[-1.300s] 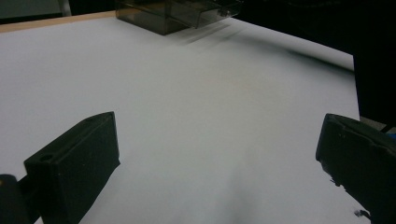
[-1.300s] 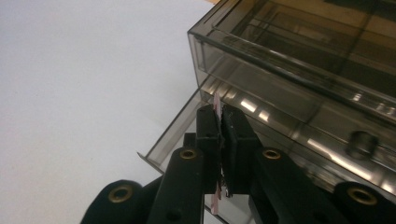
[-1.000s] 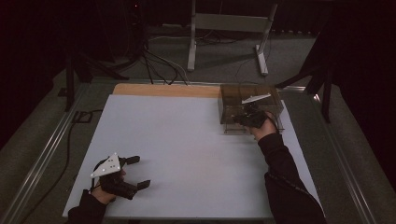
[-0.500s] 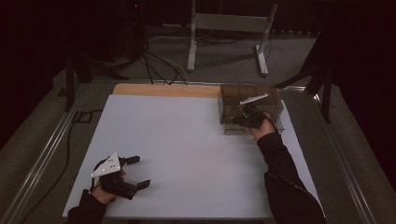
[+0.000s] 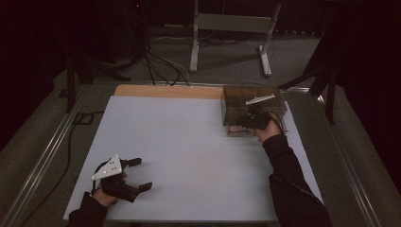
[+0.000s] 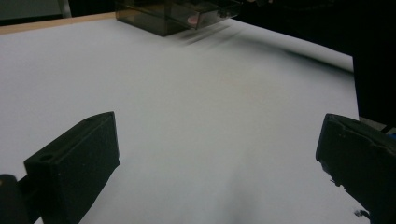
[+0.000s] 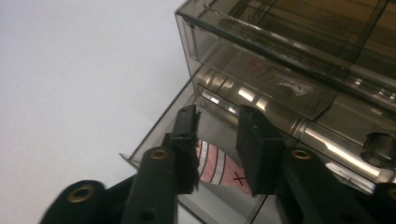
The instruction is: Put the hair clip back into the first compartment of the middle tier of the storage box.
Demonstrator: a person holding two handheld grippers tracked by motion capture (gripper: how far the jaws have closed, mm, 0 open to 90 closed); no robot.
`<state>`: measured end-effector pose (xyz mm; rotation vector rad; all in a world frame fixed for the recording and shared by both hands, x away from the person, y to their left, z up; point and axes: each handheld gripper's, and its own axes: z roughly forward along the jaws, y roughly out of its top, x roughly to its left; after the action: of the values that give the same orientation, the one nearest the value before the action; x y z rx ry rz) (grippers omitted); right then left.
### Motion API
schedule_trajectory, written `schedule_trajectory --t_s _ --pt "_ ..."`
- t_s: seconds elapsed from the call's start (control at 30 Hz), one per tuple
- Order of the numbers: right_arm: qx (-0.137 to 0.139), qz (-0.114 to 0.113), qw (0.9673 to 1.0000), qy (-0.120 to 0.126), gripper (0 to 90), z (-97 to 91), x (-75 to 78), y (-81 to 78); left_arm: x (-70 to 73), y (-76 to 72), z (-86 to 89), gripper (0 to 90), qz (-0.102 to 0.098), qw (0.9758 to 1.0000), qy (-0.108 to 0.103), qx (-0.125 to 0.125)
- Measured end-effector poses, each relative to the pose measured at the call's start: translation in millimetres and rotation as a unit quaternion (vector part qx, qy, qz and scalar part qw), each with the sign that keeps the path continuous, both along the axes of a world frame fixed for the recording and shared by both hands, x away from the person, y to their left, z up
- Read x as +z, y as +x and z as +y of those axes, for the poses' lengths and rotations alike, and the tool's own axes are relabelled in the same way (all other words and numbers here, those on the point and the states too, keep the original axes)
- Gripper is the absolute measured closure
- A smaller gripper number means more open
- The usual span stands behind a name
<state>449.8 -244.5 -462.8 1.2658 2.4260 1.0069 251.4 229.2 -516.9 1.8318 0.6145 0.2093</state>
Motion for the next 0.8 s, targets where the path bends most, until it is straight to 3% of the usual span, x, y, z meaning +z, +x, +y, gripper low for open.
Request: schedule_trajectory --t_s 0.43,0.8 --pt "-0.001 -0.013 0.9995 0.028 38.5 4.2 12.7 -14.1 0.8 -0.2 -0.1 0.4 -0.001 1.0000 -0.003 0.000" --pt "-0.005 -0.031 0.9989 0.035 17.6 15.9 23.9 -26.4 1.0 0.5 -0.6 0.4 0.001 1.0000 -0.005 0.001"
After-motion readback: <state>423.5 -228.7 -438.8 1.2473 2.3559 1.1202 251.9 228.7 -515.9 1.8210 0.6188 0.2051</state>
